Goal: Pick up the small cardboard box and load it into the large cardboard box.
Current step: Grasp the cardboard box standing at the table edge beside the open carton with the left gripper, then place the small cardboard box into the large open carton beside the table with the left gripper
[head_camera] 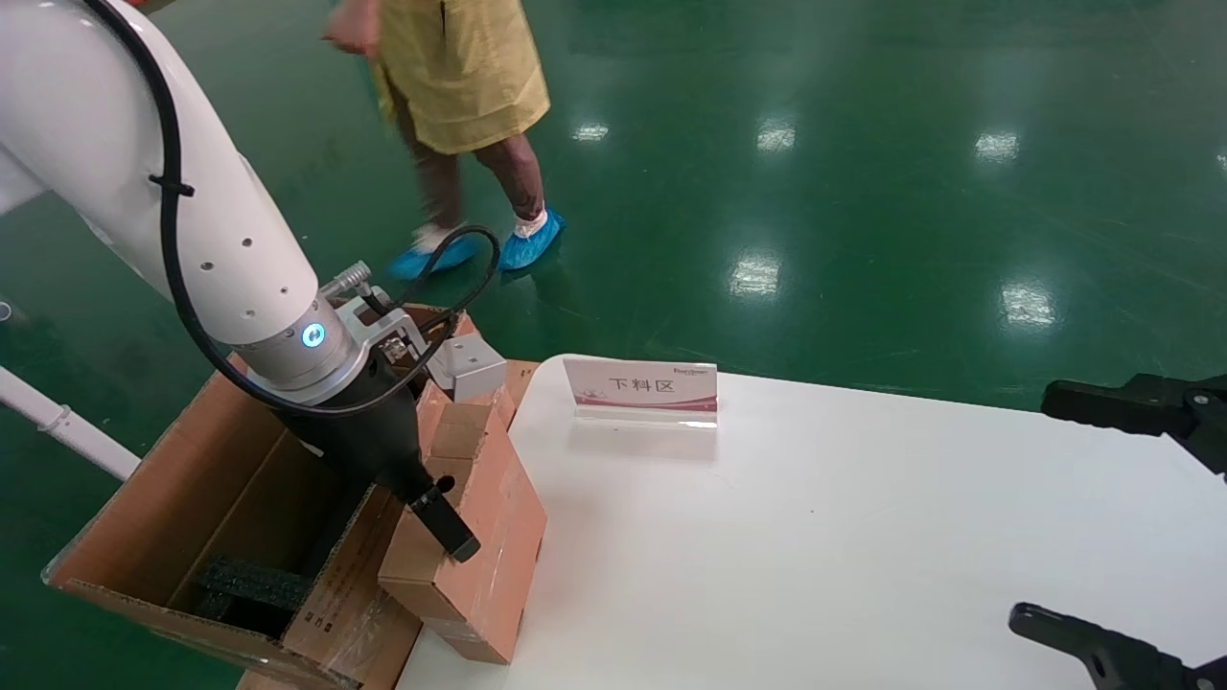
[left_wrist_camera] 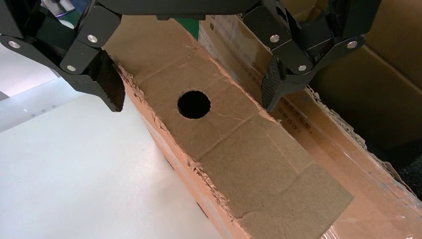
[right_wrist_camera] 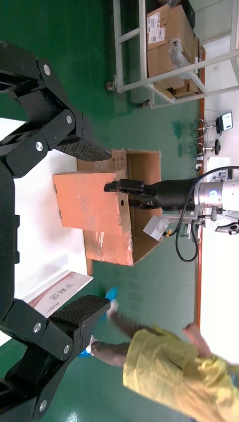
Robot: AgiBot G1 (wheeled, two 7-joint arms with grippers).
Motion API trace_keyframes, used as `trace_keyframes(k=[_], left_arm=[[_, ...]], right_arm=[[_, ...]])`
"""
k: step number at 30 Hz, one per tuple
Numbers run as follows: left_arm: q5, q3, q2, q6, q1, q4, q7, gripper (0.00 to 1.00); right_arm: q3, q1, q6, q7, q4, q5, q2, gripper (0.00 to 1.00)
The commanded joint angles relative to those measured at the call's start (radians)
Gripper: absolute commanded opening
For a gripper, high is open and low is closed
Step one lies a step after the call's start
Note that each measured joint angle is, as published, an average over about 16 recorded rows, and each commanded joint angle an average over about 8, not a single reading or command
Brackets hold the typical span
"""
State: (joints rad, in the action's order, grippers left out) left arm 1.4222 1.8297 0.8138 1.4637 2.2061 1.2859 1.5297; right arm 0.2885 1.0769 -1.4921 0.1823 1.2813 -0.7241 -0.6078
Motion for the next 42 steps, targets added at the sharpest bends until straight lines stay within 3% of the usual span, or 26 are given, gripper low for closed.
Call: trace_keyframes(k=[1,2,3,10,11,36,42], left_arm=[[0.001,0.000,0.000,-0.001,0.000,0.000,0.000,0.19],[0.000,0.000,0.000,0.000,0.000,0.000,0.000,0.06],[0.000,0.000,0.000,0.000,0.000,0.000,0.000,0.00],[-0.002,-0.002,-0.001,0.003,0.003,0.001,-0.001,0.00],[-0.002,-0.002,-0.001,0.003,0.003,0.001,-0.001,0.00],[-0.003,-0.004,-0.002,0.006,0.005,0.001,-0.002,0.00],[-0.004,-0.004,-0.002,0.006,0.006,0.001,-0.002,0.00]], right_arm=[[0.000,0.000,0.000,0.000,0.000,0.000,0.000,1.00],[0.000,0.000,0.000,0.000,0.000,0.000,0.000,1.00],[0.000,0.000,0.000,0.000,0.000,0.000,0.000,0.93],[0.000,0.000,0.000,0.000,0.000,0.000,0.000,0.06],[0.000,0.000,0.000,0.000,0.000,0.000,0.000,0.00],[0.000,0.000,0.000,0.000,0.000,0.000,0.000,0.02],[0.000,0.000,0.000,0.000,0.000,0.000,0.000,0.77]])
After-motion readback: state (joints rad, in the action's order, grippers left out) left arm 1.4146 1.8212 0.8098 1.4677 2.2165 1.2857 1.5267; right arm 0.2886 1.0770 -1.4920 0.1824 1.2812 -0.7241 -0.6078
